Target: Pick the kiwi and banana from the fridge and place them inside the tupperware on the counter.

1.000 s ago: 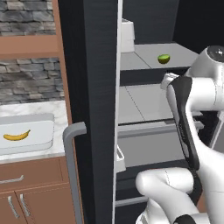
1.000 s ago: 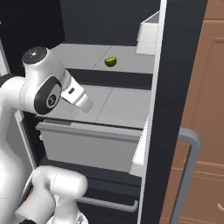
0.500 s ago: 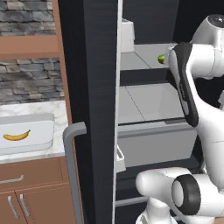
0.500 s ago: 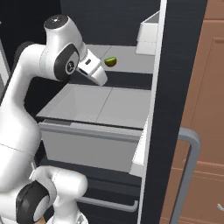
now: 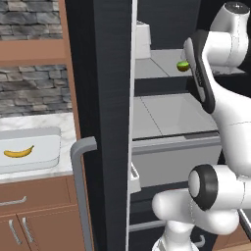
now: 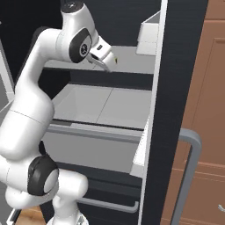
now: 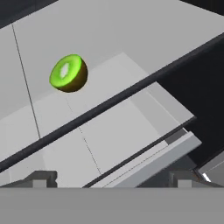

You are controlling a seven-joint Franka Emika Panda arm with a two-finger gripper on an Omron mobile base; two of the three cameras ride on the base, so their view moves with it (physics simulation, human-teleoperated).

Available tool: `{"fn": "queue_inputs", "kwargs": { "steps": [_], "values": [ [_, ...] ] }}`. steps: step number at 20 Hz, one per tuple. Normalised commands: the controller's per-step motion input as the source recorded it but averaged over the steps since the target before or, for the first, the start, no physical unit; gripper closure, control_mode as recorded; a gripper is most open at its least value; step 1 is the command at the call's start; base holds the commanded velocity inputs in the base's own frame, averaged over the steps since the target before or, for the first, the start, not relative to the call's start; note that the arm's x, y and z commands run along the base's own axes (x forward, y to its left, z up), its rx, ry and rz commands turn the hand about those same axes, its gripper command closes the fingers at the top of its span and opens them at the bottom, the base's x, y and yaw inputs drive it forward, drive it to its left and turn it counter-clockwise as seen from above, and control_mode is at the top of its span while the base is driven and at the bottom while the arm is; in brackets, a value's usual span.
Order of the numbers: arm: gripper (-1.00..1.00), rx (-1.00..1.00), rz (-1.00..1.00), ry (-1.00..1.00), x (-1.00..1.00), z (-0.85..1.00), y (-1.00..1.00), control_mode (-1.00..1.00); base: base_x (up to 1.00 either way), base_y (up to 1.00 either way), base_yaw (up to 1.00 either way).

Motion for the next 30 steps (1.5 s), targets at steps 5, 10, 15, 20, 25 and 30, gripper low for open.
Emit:
{"fn": "queue_inputs", "kwargs": {
  "steps": [5,10,15,20,25,30],
  "values": [
    [-1.0,0.0,0.0,0.0,0.4,0.0,-0.05,-1.0,0.0,0.0,0.0],
    [-1.0,0.0,0.0,0.0,0.32,-0.02,0.0,-1.0,0.0,0.0,0.0],
    [-1.0,0.0,0.0,0.0,0.35,-0.09,0.0,-1.0,0.0,0.0,0.0],
    [-1.0,0.0,0.0,0.01,0.41,-0.1,0.0,-1.0,0.0,0.0,0.0],
    [-1.0,0.0,0.0,0.03,0.4,-0.1,-0.01,-1.0,0.0,0.0,0.0],
    [-1.0,0.0,0.0,0.03,0.33,-0.11,-0.05,-1.0,0.0,0.0,0.0]
  ]
}}
